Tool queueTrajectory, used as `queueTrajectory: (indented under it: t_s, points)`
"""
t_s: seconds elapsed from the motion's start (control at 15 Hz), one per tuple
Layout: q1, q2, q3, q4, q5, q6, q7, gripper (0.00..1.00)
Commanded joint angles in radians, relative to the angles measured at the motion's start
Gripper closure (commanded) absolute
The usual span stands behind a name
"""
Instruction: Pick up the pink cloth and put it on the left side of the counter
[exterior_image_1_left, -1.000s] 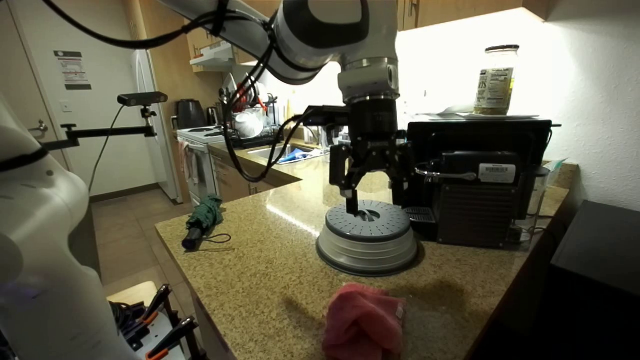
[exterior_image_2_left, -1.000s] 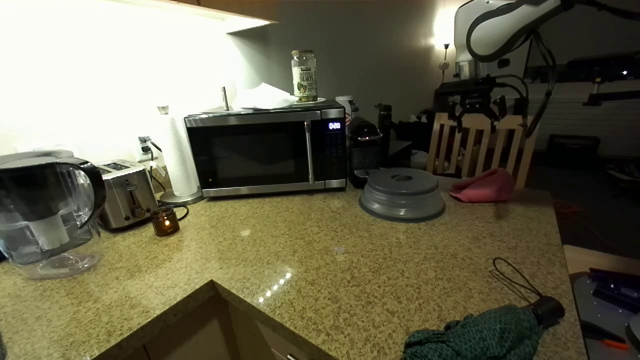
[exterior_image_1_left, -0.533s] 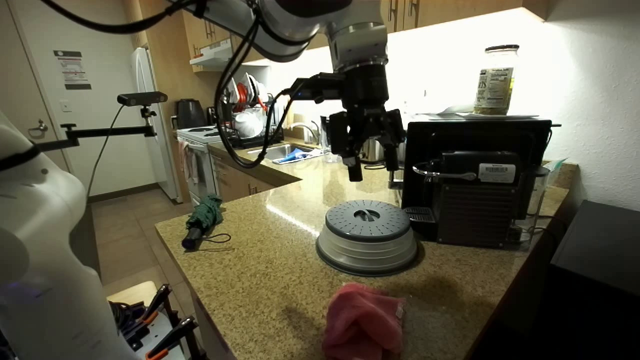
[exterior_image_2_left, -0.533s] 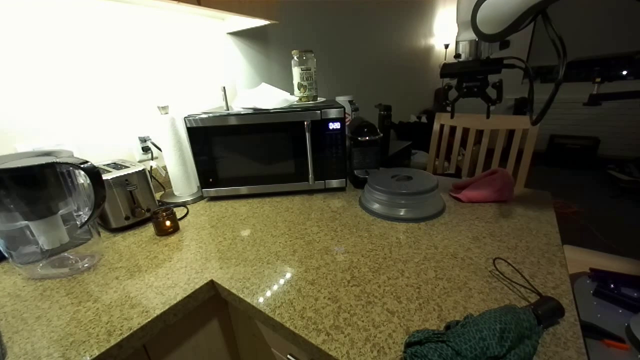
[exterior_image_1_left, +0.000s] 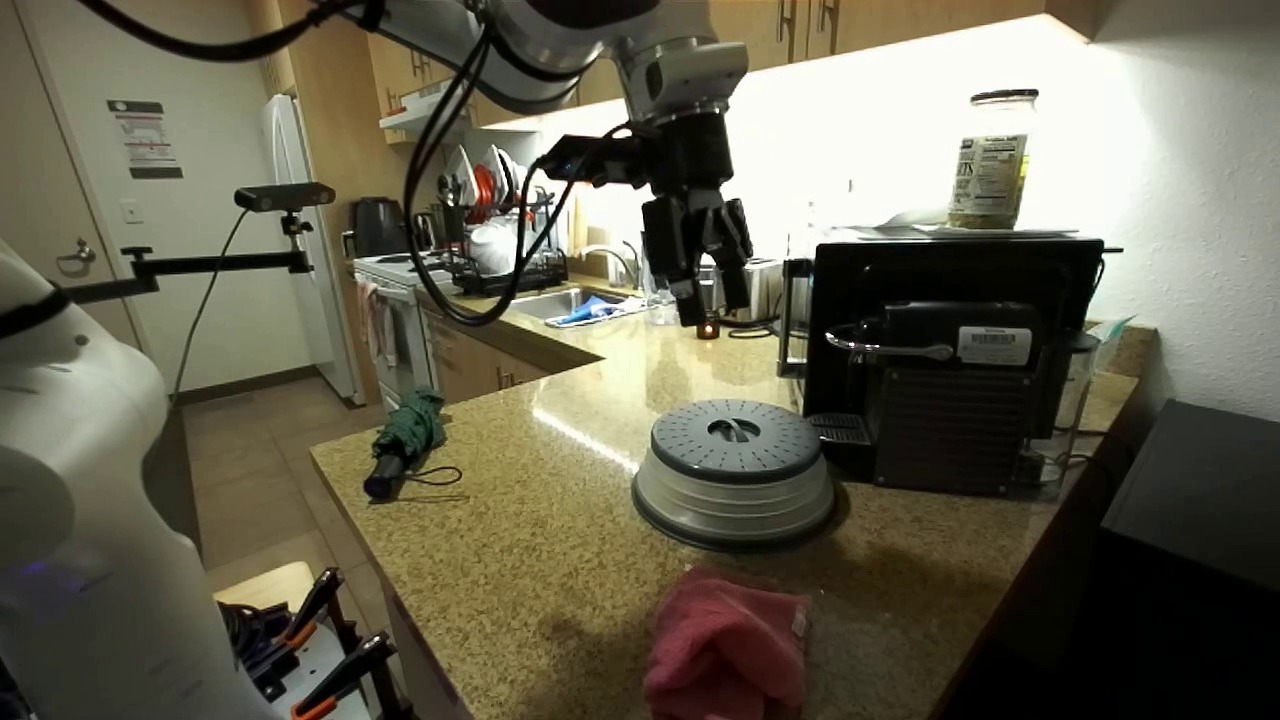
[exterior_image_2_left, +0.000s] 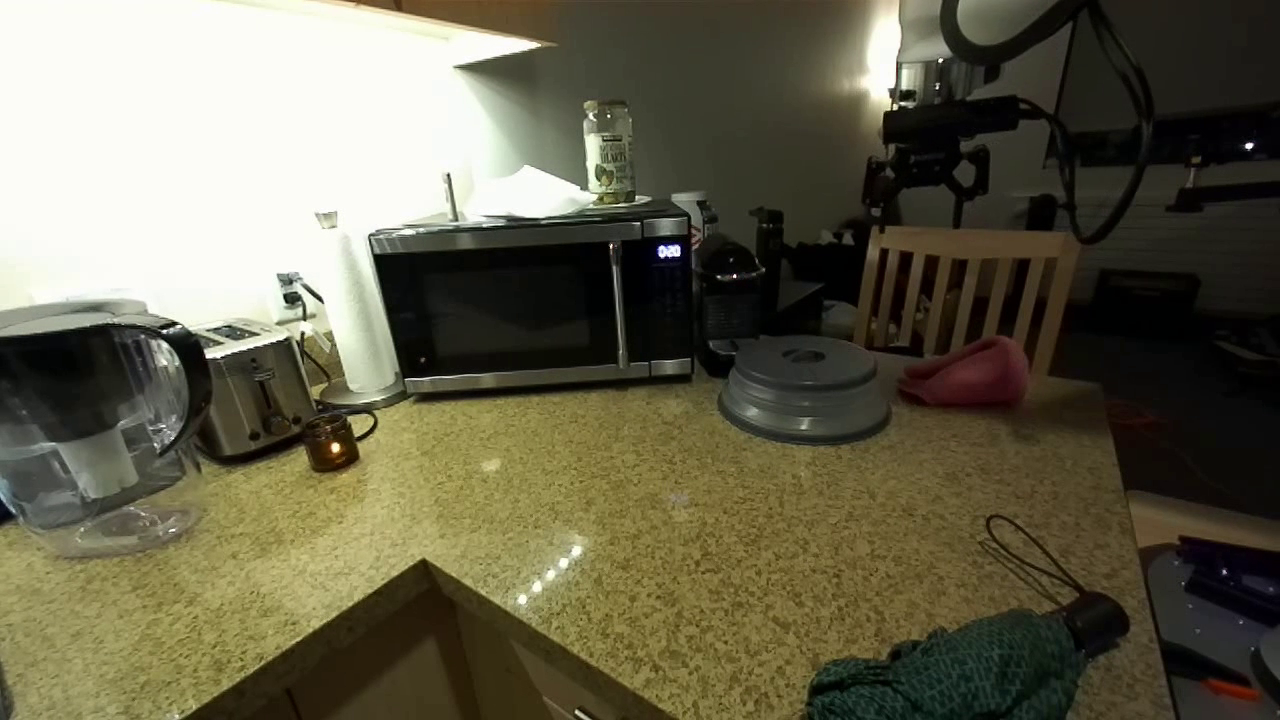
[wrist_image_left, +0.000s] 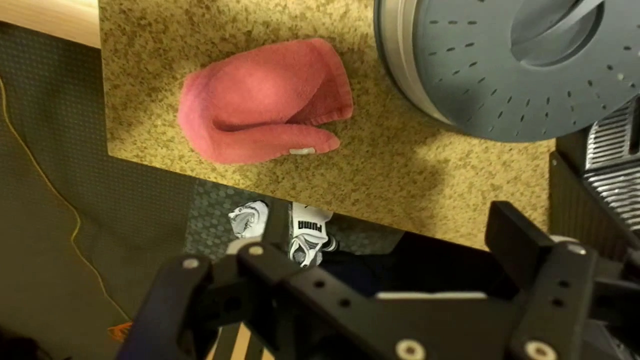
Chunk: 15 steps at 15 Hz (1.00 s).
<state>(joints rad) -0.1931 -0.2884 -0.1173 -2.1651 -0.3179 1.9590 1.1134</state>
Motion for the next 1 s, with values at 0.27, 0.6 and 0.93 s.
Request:
queueTrajectory:
  t_s: [0.27, 0.6, 0.93]
  points:
    - [0.048, -0.045, 0.045, -0.056, 0.046, -0.036, -0.214, 0.00]
    - [0.035, -0.099, 0.024, -0.086, 0.027, -0.046, -0.409, 0.00]
    - [-0.012, -0.095, 0.023, -0.062, 0.018, -0.042, -0.409, 0.00]
